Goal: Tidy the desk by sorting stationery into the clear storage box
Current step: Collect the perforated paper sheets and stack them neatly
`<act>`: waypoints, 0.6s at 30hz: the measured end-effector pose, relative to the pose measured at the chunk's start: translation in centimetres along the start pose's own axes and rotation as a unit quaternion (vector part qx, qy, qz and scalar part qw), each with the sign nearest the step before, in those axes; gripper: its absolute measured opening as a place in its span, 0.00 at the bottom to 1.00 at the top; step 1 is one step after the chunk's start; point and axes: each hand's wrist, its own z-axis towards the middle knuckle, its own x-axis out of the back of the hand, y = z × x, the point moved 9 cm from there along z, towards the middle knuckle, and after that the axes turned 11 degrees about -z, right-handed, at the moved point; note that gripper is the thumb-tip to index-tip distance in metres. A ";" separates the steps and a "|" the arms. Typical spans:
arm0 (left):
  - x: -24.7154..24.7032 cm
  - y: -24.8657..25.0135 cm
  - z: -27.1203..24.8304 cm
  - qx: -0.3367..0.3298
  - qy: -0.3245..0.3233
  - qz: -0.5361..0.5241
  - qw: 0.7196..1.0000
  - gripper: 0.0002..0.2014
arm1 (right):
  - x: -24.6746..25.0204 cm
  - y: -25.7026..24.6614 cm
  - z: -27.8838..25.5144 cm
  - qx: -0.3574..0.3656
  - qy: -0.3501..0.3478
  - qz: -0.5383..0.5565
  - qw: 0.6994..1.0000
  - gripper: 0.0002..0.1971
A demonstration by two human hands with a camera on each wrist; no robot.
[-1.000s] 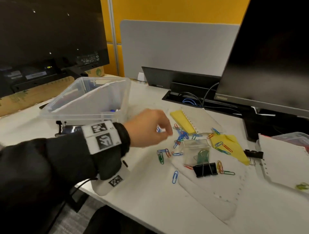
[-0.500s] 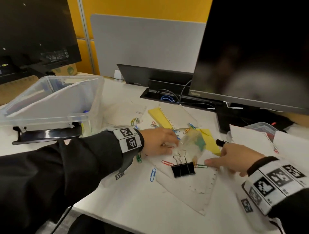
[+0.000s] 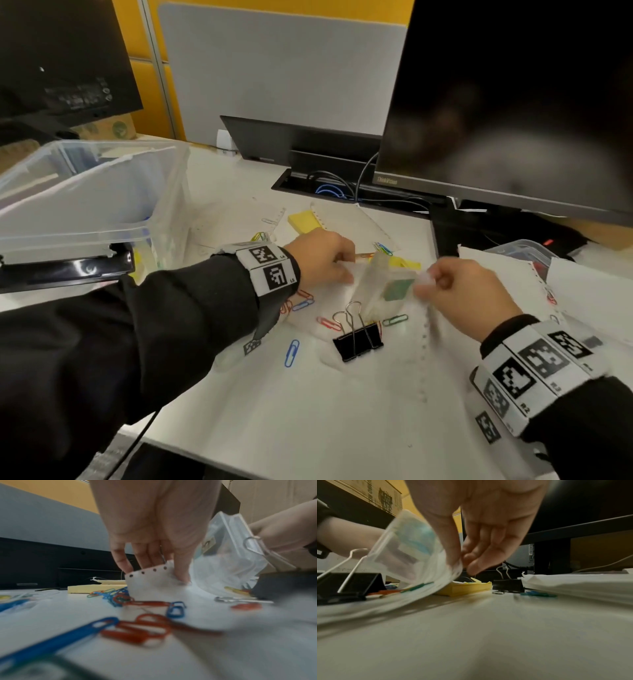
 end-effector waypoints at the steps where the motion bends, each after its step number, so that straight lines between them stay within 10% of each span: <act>1: 0.7 0.3 -0.1 -0.007 0.028 -0.026 0.999 0.09 | 1.2 -0.2 -0.2 0.011 0.055 0.035 0.998 0.07; 4: 2.8 1.1 -0.6 -0.034 0.119 -0.074 0.990 0.12 | 3.9 -1.2 -1.0 0.047 0.172 0.121 0.976 0.04; 9: 5.0 1.6 -1.4 -0.070 0.230 -0.085 0.967 0.15 | 2.1 -0.8 -0.3 0.014 0.095 0.129 0.987 0.15; 18: 5.1 1.3 -1.4 -0.036 0.245 -0.087 0.965 0.17 | 3.7 -0.2 -0.6 -0.001 0.160 0.142 0.977 0.12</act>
